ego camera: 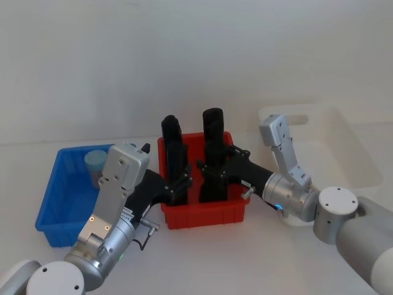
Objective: Pick the cotton swabs from the blue box and place them into the white box.
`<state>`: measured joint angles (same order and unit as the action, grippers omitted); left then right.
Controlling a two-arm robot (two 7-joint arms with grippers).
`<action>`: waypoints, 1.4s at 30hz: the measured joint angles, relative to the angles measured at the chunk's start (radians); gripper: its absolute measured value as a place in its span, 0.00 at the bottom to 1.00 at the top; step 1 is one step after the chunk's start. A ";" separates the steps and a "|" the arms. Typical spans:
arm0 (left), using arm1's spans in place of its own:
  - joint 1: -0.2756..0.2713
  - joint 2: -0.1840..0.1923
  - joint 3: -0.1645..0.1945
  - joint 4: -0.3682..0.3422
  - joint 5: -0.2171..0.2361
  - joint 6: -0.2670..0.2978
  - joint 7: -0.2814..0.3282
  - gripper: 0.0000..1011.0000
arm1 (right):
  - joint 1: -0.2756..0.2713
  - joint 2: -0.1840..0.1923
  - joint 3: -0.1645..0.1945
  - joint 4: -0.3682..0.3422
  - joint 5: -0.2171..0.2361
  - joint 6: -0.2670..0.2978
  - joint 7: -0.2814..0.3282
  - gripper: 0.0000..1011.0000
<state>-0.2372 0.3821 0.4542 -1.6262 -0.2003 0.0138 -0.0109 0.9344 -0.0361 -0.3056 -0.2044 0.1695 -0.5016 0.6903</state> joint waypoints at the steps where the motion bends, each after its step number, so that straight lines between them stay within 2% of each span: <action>1: 0.000 0.000 0.000 0.000 0.000 0.000 0.000 0.99 | 0.004 -0.001 0.000 0.008 0.000 -0.002 0.002 0.74; 5: 0.000 0.000 0.000 0.000 0.000 0.000 0.000 0.99 | 0.021 -0.007 0.003 0.039 0.000 -0.014 0.008 0.61; 6: 0.000 0.000 0.000 0.000 0.000 0.000 0.000 0.99 | 0.026 -0.009 0.004 0.049 0.000 -0.018 0.009 0.54; 7: 0.000 0.000 0.000 0.000 0.000 0.000 0.000 0.99 | 0.029 -0.010 0.005 0.055 0.000 -0.020 0.010 0.54; 10: 0.000 0.000 0.000 0.000 0.000 0.000 0.000 0.99 | 0.038 -0.012 0.010 0.070 0.001 -0.029 0.010 0.46; 22: 0.000 0.000 0.000 0.000 0.000 0.000 0.000 0.99 | 0.056 -0.009 0.044 0.096 0.020 -0.078 0.015 0.39; 29: 0.000 0.000 0.000 0.000 0.000 0.000 0.000 0.99 | 0.052 -0.003 0.069 0.060 0.037 -0.102 0.019 0.36; 32: 0.000 0.000 0.000 0.000 0.000 0.000 0.000 0.99 | 0.022 0.005 0.079 -0.012 0.044 -0.089 0.016 0.35; 33: 0.000 0.000 0.000 0.000 0.000 0.000 0.000 0.99 | -0.006 0.011 0.083 -0.074 0.049 -0.070 0.011 0.34; 35: 0.000 0.000 0.000 0.000 0.000 0.000 0.000 0.99 | -0.032 0.017 0.086 -0.129 0.052 -0.053 0.005 0.34; 38: 0.000 0.000 0.000 0.000 0.000 0.000 0.000 0.99 | -0.088 0.030 0.091 -0.251 0.062 -0.008 -0.008 0.34; 39: 0.000 0.000 0.000 0.000 0.000 0.000 0.000 0.99 | -0.116 0.036 0.093 -0.314 0.067 0.014 -0.016 0.34; 40: 0.000 0.000 0.000 0.000 0.000 0.000 0.000 0.99 | -0.116 0.036 0.093 -0.314 0.067 0.014 -0.016 0.34; 41: 0.000 0.000 0.000 0.000 0.000 0.000 0.000 0.99 | -0.140 0.041 0.094 -0.365 0.073 0.034 -0.023 0.34; 42: 0.000 0.000 0.000 0.000 0.000 0.000 0.000 0.99 | -0.147 0.043 0.095 -0.381 0.075 0.043 -0.027 0.34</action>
<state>-0.2372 0.3821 0.4542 -1.6262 -0.2004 0.0139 -0.0109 0.7869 0.0068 -0.2108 -0.5859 0.2443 -0.4587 0.6635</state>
